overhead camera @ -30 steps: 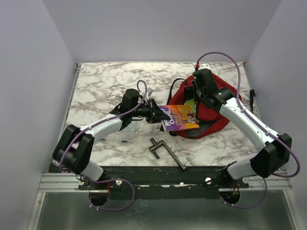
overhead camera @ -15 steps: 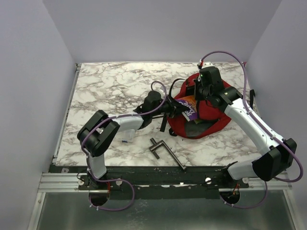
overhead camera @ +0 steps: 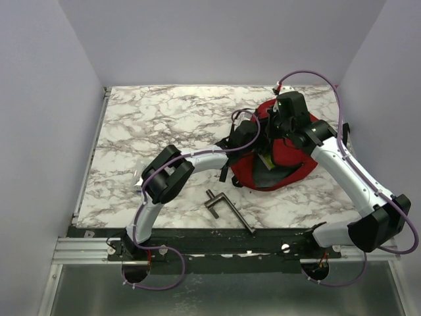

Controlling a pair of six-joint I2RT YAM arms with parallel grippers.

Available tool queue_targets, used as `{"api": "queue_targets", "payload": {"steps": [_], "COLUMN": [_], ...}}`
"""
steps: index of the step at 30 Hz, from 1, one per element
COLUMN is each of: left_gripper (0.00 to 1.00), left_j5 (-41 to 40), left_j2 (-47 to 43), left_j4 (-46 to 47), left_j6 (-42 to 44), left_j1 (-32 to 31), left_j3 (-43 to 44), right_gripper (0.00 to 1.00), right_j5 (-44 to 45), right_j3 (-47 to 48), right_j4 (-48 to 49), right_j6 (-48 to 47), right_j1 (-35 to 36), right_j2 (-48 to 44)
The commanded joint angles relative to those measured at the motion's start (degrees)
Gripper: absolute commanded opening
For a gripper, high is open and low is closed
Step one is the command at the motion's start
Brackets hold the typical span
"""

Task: Pack the student bag
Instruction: Place the book in the student bag.

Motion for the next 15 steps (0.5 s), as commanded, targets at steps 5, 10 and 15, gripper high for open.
{"api": "queue_targets", "payload": {"steps": [5, 10, 15], "left_gripper": [0.38, 0.54, 0.6], "left_j5": [4.4, 12.89, 17.73], "left_j2": [-2.86, -7.75, -11.81], "left_j4": [-4.89, -7.04, -11.6], "left_j6": [10.21, 18.21, 23.16], "left_j1": [1.85, 3.6, 4.51], "left_j3": [-3.05, -4.61, -4.59], "right_gripper": [0.01, 0.0, 0.01], "right_j5": [2.45, 1.58, 0.85], "right_j3": [-0.13, -2.32, -2.1], "right_j4": [0.9, 2.18, 2.01], "right_j6": [-0.17, -0.08, 0.15], "right_j1": [0.35, 0.4, 0.35], "right_j2": [-4.04, -4.83, -3.41]}}
